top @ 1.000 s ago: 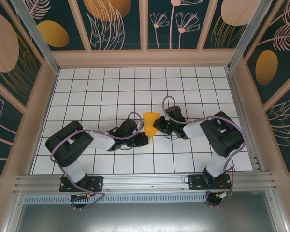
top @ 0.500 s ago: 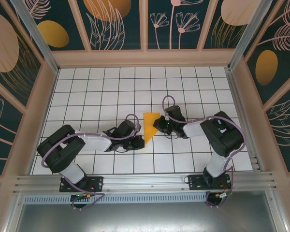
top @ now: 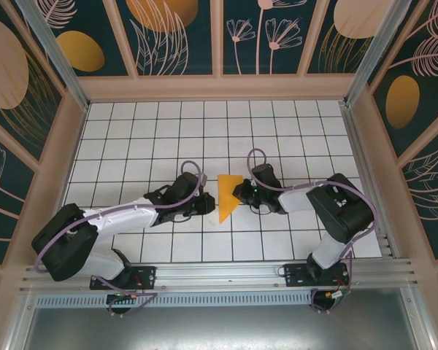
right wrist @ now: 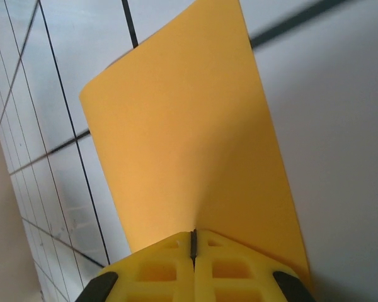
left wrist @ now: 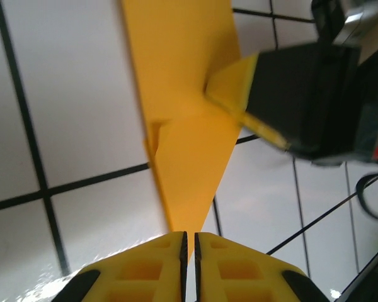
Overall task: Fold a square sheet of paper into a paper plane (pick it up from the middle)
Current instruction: Third fold the triangle at the center of the table.
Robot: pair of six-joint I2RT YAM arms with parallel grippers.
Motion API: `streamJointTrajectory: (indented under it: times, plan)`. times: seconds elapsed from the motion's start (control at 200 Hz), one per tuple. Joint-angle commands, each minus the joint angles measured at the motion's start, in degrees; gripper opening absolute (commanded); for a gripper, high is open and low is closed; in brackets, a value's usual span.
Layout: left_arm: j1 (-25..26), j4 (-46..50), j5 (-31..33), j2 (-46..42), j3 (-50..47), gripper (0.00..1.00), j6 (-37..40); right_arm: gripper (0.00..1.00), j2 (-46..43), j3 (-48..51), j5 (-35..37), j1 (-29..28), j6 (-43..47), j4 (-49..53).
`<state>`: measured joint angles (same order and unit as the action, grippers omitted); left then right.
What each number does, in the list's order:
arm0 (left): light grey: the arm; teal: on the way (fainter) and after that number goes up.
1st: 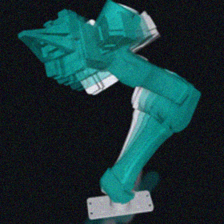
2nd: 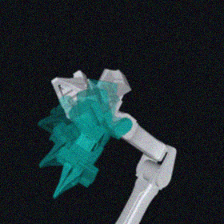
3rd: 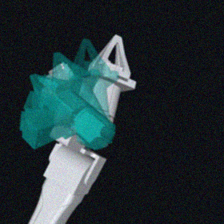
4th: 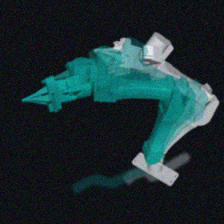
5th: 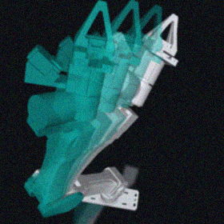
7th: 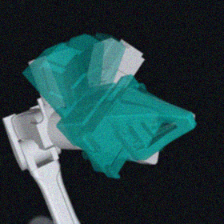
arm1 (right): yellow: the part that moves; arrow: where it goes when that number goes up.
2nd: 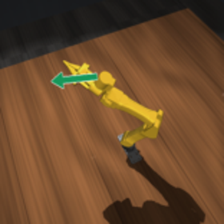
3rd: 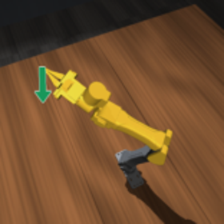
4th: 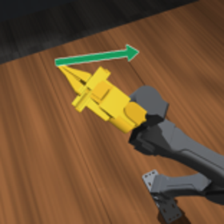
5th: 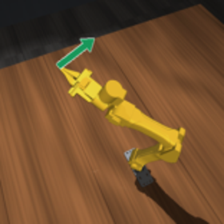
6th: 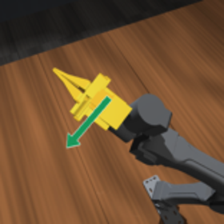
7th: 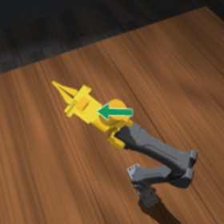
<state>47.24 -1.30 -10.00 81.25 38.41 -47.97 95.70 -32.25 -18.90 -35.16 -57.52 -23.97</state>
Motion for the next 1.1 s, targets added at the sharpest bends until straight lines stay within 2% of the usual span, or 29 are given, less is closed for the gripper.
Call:
streamJointTrajectory:
  times: [0.0, 0.13, 0.285, 0.47, 0.615, 0.806, 1.096]
  plan:
    - [0.09, -0.88, -1.25, 3.44, 3.32, 0.14, 2.41, 0.00, -3.38, 1.53, 0.71, -0.55, -1.31, 2.27]
    - [0.10, -3.24, -4.51, 7.51, 6.44, 0.14, 3.46, 0.06, -9.27, -0.08, 1.76, -0.37, 1.26, 7.11]
    - [0.11, -3.83, -5.70, 11.57, 8.52, 0.14, 3.29, 0.18, -16.38, 1.42, 4.45, 1.82, 3.15, 13.80]
    - [0.06, -2.47, -3.50, 13.39, 9.23, 0.13, 3.16, 0.27, -21.11, 7.56, 0.82, 5.30, 3.53, 11.79]
    - [0.10, -1.83, -1.67, 14.82, 9.14, 0.12, 3.23, 0.34, -20.04, 9.38, -3.31, 5.37, 3.49, 8.43]
    - [0.08, -1.07, -0.15, 18.42, 9.96, 0.11, 3.74, 0.36, -16.92, 9.80, -6.67, 5.36, 2.80, 3.55]
    - [0.04, -1.42, 0.58, 19.48, 9.67, 0.10, 4.02, 0.37, -11.10, 8.37, -9.17, 4.24, 1.84, -0.53]
